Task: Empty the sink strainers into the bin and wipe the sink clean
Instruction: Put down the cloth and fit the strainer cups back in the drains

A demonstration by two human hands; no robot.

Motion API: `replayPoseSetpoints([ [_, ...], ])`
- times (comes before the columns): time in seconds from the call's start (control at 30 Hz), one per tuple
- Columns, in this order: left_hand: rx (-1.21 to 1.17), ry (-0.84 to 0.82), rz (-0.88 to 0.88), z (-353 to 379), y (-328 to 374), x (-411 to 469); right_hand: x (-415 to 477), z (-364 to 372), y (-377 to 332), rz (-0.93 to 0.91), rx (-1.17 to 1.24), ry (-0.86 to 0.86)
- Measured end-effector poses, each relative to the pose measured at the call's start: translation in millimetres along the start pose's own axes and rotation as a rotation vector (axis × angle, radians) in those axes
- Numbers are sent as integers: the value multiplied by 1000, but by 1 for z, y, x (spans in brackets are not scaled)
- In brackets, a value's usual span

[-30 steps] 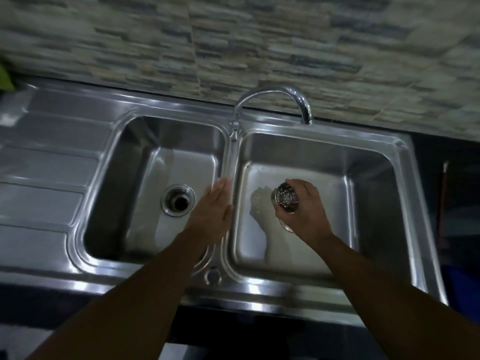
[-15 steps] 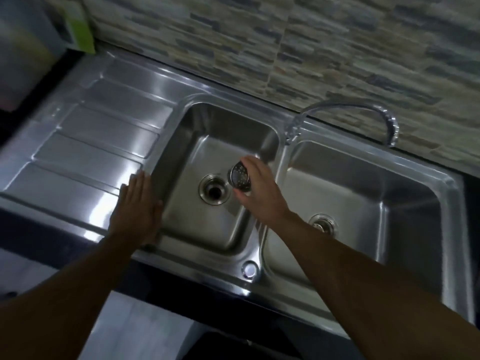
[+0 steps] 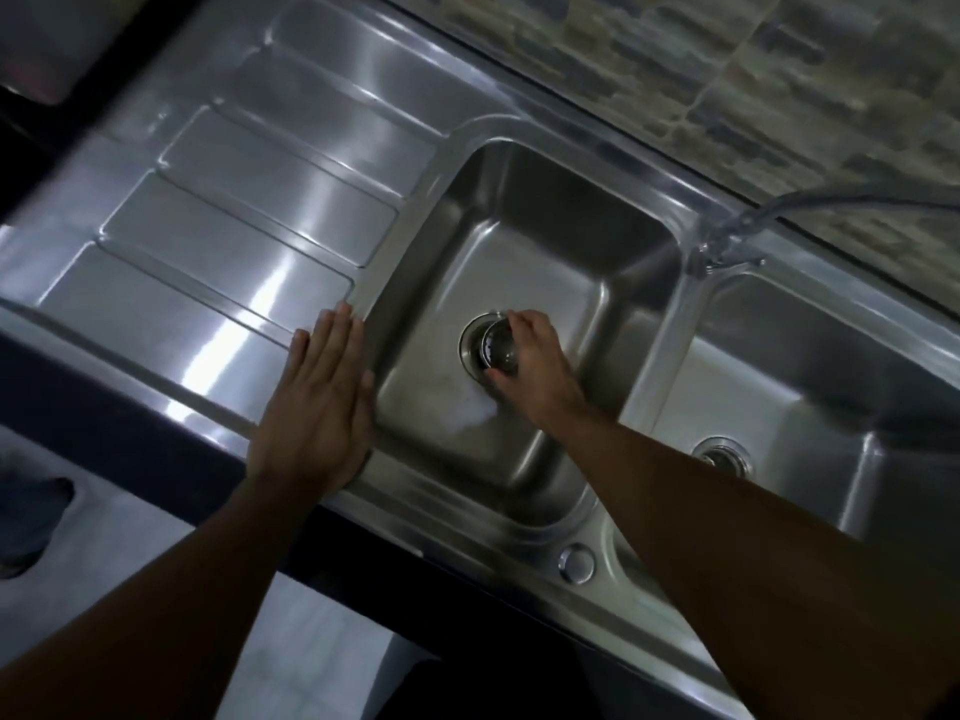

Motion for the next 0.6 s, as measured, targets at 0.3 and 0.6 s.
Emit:
replayPoseSetpoints([
  [0.3, 4, 4, 1, -1, 1, 1, 19, 38, 18, 39, -4, -29],
  [0.6, 5, 2, -6, 0, 0, 1, 28, 48, 29, 61, -58, -31],
])
Point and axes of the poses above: each hand's wrist, its own x-axis towards the middle knuckle, its own z-axis out of the palm, y = z × x, the point moved 8 cm from there along x, towards the middle knuckle, and after that the axes turned 8 degrees about -z, right-handed, at the moved point
